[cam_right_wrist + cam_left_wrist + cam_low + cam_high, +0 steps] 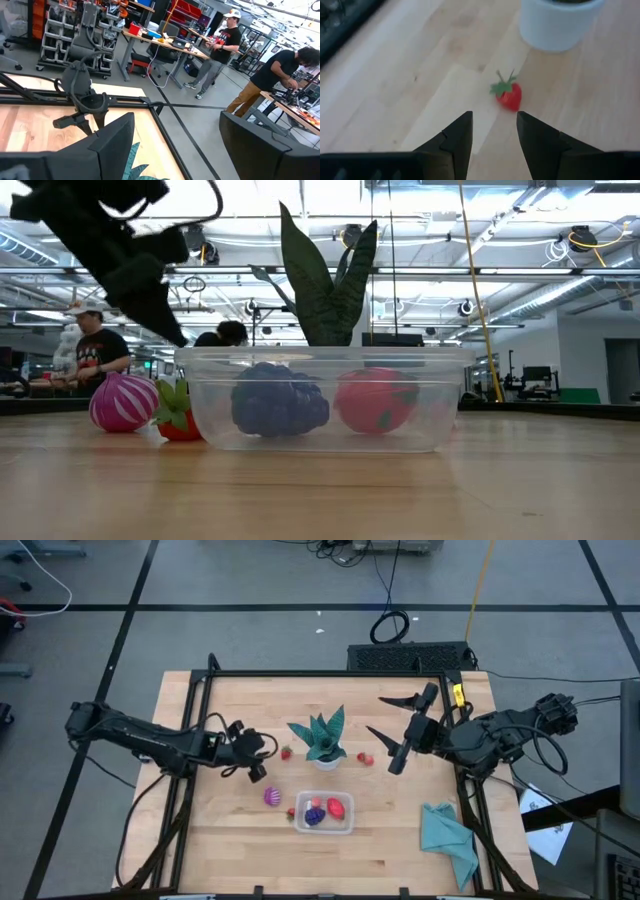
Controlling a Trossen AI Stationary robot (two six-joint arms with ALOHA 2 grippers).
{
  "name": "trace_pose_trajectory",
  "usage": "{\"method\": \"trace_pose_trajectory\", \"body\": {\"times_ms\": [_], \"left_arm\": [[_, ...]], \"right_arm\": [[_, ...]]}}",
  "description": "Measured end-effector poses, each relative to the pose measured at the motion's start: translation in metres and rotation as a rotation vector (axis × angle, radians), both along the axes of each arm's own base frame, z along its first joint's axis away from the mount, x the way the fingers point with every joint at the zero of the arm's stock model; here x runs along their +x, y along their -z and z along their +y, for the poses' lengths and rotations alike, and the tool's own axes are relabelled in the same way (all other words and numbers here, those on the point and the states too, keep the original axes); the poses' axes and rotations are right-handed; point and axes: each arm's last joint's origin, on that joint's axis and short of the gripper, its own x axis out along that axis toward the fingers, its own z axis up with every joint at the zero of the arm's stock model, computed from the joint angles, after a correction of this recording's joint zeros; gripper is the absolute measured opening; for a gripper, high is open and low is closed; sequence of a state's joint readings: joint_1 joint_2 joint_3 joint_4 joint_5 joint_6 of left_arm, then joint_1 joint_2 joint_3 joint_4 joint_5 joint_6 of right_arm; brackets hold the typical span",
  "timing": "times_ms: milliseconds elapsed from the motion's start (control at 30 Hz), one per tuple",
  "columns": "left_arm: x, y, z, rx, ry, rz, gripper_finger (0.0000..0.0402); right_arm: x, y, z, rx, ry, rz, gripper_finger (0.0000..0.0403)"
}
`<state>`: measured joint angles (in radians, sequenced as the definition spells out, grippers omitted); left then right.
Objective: Pick and placing Produce into tupperware
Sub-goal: Put the top left red strawberry into the transparent bin
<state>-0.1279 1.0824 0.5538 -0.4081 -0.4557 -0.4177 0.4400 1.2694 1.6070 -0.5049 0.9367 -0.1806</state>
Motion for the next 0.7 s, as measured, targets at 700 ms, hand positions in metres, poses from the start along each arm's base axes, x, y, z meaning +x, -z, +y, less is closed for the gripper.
{"method": "trace_pose_trajectory", "body": {"times_ms": [700], "left_arm": [[-0.001,0.025,0.007,-0.134,-0.044,-0.129,0.0201]], "right_arm": [[0.0,0.0,0.0,-0.001,0.0,0.002,0.0281]]}}
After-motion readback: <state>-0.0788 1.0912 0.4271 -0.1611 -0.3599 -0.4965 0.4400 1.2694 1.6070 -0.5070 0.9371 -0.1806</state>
